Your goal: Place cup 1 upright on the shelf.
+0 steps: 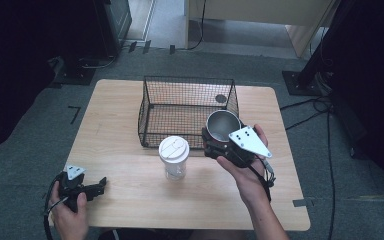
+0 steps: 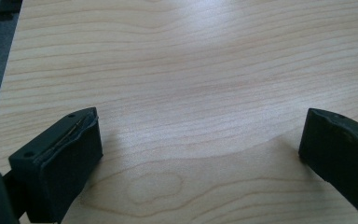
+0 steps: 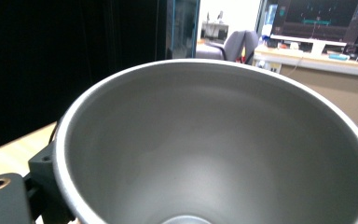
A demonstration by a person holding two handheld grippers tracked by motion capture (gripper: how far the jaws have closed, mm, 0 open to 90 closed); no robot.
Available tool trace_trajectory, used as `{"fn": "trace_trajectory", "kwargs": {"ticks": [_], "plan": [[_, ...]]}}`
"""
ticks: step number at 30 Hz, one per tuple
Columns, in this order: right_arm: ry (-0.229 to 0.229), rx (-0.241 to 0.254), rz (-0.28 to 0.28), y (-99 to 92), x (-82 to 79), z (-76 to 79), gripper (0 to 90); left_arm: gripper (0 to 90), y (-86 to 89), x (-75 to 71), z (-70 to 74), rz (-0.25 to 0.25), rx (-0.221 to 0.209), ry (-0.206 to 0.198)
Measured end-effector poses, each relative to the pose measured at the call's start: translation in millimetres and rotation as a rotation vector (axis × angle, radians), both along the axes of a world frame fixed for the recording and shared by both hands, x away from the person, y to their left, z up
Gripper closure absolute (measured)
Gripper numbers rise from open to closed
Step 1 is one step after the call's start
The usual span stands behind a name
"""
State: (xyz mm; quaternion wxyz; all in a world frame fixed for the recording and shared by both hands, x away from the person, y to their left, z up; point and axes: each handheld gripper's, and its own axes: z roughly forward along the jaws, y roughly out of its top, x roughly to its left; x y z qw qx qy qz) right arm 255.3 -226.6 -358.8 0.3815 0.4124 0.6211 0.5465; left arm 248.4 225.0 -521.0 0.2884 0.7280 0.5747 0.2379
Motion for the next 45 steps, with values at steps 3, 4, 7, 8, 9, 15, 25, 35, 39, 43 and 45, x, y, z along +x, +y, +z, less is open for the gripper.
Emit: {"fn": "trace_trajectory", "kwargs": {"ticks": [3, 4, 7, 8, 9, 15, 25, 35, 39, 43, 45], "plan": [[-0.061, 0.0, -0.007, 2.4, 8.1, -3.4, 6.8, 0.0, 0.0, 0.0, 0.0, 0.0, 0.0, 0.0], [-0.07, -0.008, -0.013, 3.4, 10.7, -4.2, 6.8, 0.0, 0.0, 0.0, 0.0, 0.0, 0.0, 0.0], [-0.079, 0.01, -0.013, 5.3, 18.2, -5.2, 6.8, 0.0, 0.0, 0.0, 0.0, 0.0, 0.0, 0.0], [-0.079, 0.01, -0.013, 5.3, 18.2, -5.2, 6.8, 0.0, 0.0, 0.0, 0.0, 0.0, 0.0, 0.0], [-0.092, 0.014, -0.017, 6.4, 23.3, -5.1, 6.8, 0.0, 0.0, 0.0, 0.0, 0.0, 0.0, 0.0], [-0.107, 0.039, -0.023, 8.7, 36.9, -3.1, 6.7, 0.0, -0.1, 0.0, -0.1, 0.001, -0.001, -0.001], [-0.106, 0.045, -0.052, 15.1, 76.3, -2.8, 6.6, 0.0, -0.1, 0.0, -0.1, 0.001, -0.001, -0.001], [-0.078, 0.035, -0.077, 20.9, 103.4, -12.1, 6.5, 0.0, 0.0, 0.0, -0.1, 0.001, 0.0, -0.001], [-0.06, 0.043, -0.09, 21.8, 116.8, -17.3, 6.5, 0.0, 0.0, 0.0, 0.0, 0.0, 0.0, 0.0], [-0.047, 0.05, -0.1, 21.9, 125.9, -19.9, 6.5, 0.0, 0.0, 0.0, 0.0, 0.0, 0.0, 0.0], [-0.042, 0.047, -0.105, 22.7, 130.7, -21.3, 6.5, 0.0, 0.0, 0.0, -0.1, 0.0, 0.0, 0.0]]}}
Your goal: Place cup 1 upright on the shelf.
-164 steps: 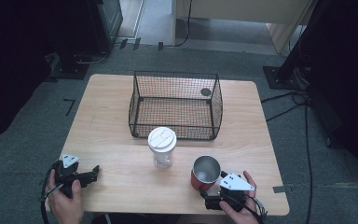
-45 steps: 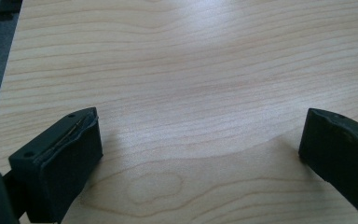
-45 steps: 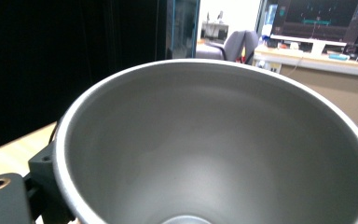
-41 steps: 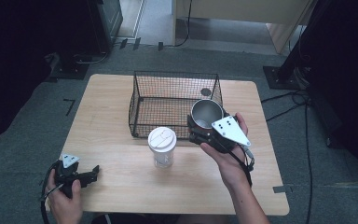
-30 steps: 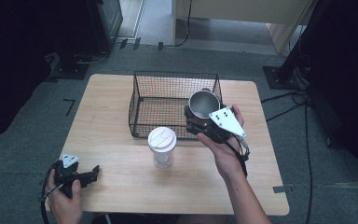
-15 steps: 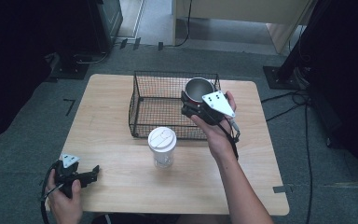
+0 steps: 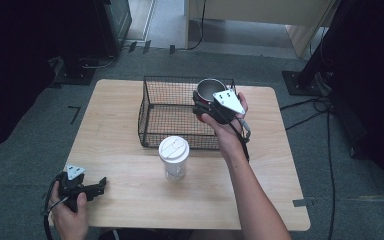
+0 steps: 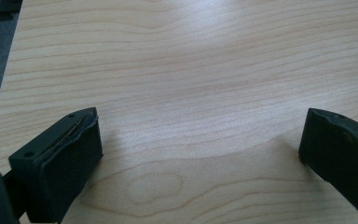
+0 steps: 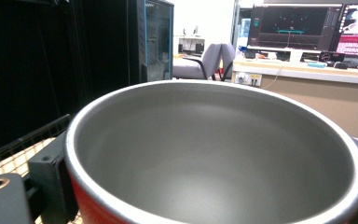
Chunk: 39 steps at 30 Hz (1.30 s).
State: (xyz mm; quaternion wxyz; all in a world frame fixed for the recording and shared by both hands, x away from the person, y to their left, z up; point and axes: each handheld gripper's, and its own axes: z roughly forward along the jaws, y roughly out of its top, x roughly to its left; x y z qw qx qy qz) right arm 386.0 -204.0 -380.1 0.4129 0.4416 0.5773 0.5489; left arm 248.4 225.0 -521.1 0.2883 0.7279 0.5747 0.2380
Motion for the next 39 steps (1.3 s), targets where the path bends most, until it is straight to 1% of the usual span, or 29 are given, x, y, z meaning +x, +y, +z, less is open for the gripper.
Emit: {"fn": "trace_trajectory", "kwargs": {"ticks": [6, 8, 9, 11, 12, 14, 15, 16, 18, 21, 24, 25, 28, 32, 33, 36, 39], "plan": [[0.018, -0.002, -0.019, 3.3, 16.9, -6.4, 6.5, 0.0, 0.0, 0.0, 0.0, 0.0, 0.0, 0.0], [0.031, 0.005, -0.023, 4.2, 22.7, -8.9, 6.5, 0.0, 0.0, 0.0, 0.0, 0.0, 0.0, 0.0], [0.04, 0.007, -0.027, 5.4, 28.5, -11.6, 6.5, 0.0, 0.0, 0.0, 0.0, 0.0, 0.0, 0.0], [0.042, 0.004, -0.029, 5.9, 30.8, -12.8, 6.5, 0.0, -0.1, -0.1, 0.0, 0.0, -0.001, 0.0], [0.055, 0.0, -0.032, 7.9, 36.8, -16.8, 6.5, 0.0, -0.1, -0.1, 0.0, 0.0, -0.001, 0.0], [0.06, -0.001, -0.034, 8.7, 38.7, -18.3, 6.5, 0.0, -0.1, -0.1, 0.0, 0.0, -0.001, 0.0], [0.067, -0.002, -0.039, 9.9, 41.8, -20.8, 6.5, 0.0, -0.1, 0.0, 0.0, 0.0, -0.001, -0.001], [0.083, -0.001, -0.042, 11.8, 46.4, -24.9, 6.5, 0.0, 0.0, 0.0, 0.0, -0.001, 0.001, 0.0], [0.086, -0.003, -0.046, 12.1, 48.2, -26.5, 6.5, 0.0, -0.1, -0.1, 0.0, 0.0, -0.001, 0.001], [0.114, -0.007, -0.057, 14.1, 56.5, -35.4, 6.5, 0.0, 0.0, -0.1, 0.0, 0.0, 0.0, 0.0], [0.135, -0.023, -0.066, 15.2, 61.6, -42.7, 6.5, 0.0, 0.0, 0.0, 0.0, 0.0, 0.0, 0.0], [0.135, -0.023, -0.066, 15.2, 61.6, -42.7, 6.5, 0.0, 0.0, 0.0, 0.0, -0.001, 0.001, 0.0], [0.162, -0.024, -0.07, 15.4, 66.7, -51.2, 6.5, 0.0, 0.0, 0.0, 0.0, 0.0, 0.001, 0.0], [0.18, -0.037, -0.076, 15.7, 69.4, -55.7, 6.5, 0.0, 0.0, 0.0, 0.1, -0.001, 0.001, 0.0], [0.194, -0.039, -0.077, 16.1, 70.1, -57.4, 6.5, 0.0, 0.0, 0.0, 0.0, -0.001, 0.001, 0.0], [0.211, -0.054, -0.074, 16.4, 70.9, -60.1, 6.5, 0.0, 0.0, 0.0, 0.1, -0.001, 0.001, 0.0], [0.238, -0.063, -0.075, 16.9, 71.0, -62.8, 6.5, 0.0, 0.0, 0.0, 0.0, -0.001, 0.0, 0.0]]}}
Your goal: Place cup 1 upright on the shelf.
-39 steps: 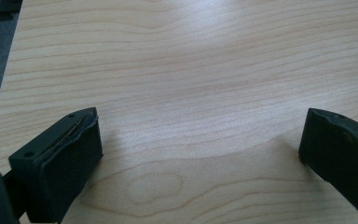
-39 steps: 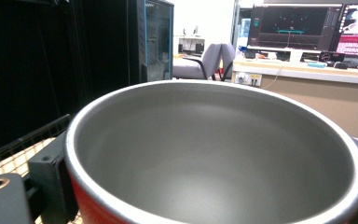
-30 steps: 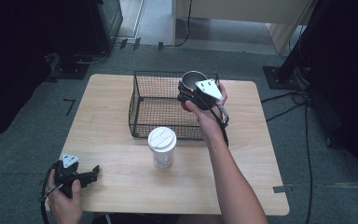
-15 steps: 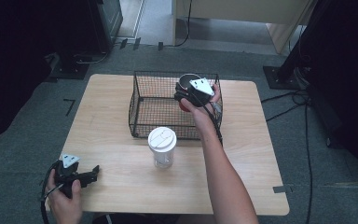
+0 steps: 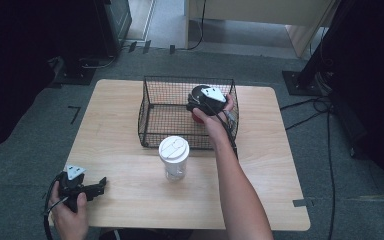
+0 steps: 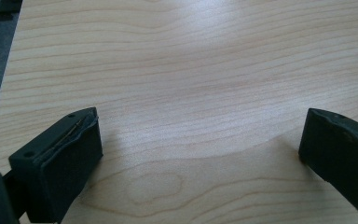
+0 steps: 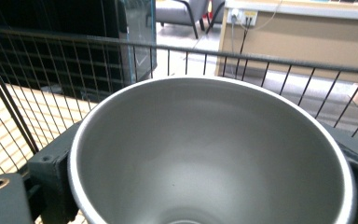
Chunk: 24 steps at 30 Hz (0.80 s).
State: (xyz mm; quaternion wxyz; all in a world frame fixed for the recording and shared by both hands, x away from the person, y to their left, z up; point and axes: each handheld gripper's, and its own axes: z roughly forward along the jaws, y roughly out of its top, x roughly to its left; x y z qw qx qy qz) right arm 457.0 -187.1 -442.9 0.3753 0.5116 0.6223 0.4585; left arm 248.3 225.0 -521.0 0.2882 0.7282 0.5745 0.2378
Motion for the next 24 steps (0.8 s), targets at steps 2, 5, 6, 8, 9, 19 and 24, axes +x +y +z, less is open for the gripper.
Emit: {"fn": "trace_trajectory", "kwargs": {"ticks": [2, 5, 6, 8, 9, 19, 24], "plan": [[0.004, -0.003, 0.003, 0.2, 0.3, -0.9, 6.5, 0.0, 0.0, 0.0, 0.1, 0.0, 0.0, 0.001], [0.026, 0.0, 0.007, 0.1, 1.2, -2.8, 6.4, 0.0, -0.1, 0.0, 0.0, 0.001, 0.0, 0.0], [0.039, 0.001, 0.004, 0.3, 1.9, -3.9, 6.4, 0.0, 0.0, 0.0, 0.0, 0.001, 0.0, 0.0], [0.048, 0.002, 0.003, 0.2, 2.0, -4.3, 6.4, 0.0, 0.0, 0.0, 0.0, 0.0, 0.0, 0.0], [0.054, 0.002, 0.003, -0.1, 2.2, -4.7, 6.3, 0.0, -0.1, -0.1, 0.0, 0.001, 0.0, 0.0], [0.041, 0.013, 0.001, -1.1, -0.3, -4.3, 3.3, 0.0, 0.0, -0.1, 0.0, 0.0, 0.001, 0.001], [0.013, -0.013, 0.001, 2.6, -2.6, -1.7, 0.0, 0.0, 0.1, -0.1, 0.1, 0.0, 0.001, 0.001]]}}
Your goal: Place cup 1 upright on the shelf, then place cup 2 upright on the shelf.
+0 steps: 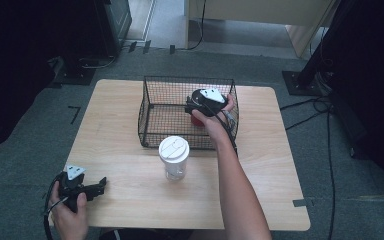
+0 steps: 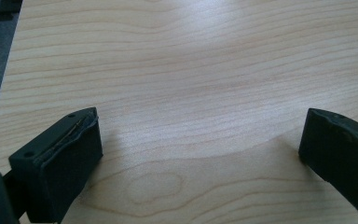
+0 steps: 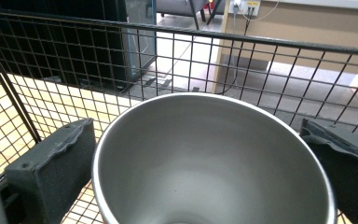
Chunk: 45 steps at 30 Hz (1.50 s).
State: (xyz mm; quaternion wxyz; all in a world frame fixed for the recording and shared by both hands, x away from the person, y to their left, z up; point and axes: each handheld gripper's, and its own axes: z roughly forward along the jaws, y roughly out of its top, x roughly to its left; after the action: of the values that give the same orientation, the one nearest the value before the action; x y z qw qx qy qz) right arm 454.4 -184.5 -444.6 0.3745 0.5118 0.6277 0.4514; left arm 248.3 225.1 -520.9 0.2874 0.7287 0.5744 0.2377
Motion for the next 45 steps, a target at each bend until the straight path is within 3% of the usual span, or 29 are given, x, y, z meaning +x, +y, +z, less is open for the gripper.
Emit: {"fn": "trace_trajectory", "kwargs": {"ticks": [6, 13, 23, 27, 35, 41, 45], "plan": [[-0.062, 0.023, -0.01, -1.6, -1.4, 9.0, 0.0, 0.0, 0.0, 0.0, 0.0, 0.0, 0.0, 0.0], [-0.118, 0.059, 0.003, -2.4, -9.4, 33.7, 0.0, 0.0, 0.0, 0.0, 0.0, 0.0, 0.0, 0.0], [-0.125, 0.067, 0.009, -9.3, -26.3, 44.1, 0.0, 0.0, -0.1, 0.0, -0.1, 0.001, -0.002, -0.001], [-0.12, 0.091, 0.004, -13.9, -35.0, 45.4, 0.0, 0.0, -0.2, 0.0, -0.1, 0.001, -0.002, -0.001], [-0.118, 0.095, 0.036, -14.6, -56.7, 46.9, 0.0, 0.0, -0.2, 0.0, -0.1, 0.001, -0.002, -0.002], [-0.13, 0.091, 0.053, -16.1, -75.1, 50.7, 0.0, 0.0, -0.2, 0.0, -0.1, 0.001, -0.001, -0.001], [-0.121, 0.05, 0.064, -16.6, -88.3, 49.9, 0.0, 0.0, -0.2, 0.0, -0.1, 0.001, -0.002, -0.002]]}}
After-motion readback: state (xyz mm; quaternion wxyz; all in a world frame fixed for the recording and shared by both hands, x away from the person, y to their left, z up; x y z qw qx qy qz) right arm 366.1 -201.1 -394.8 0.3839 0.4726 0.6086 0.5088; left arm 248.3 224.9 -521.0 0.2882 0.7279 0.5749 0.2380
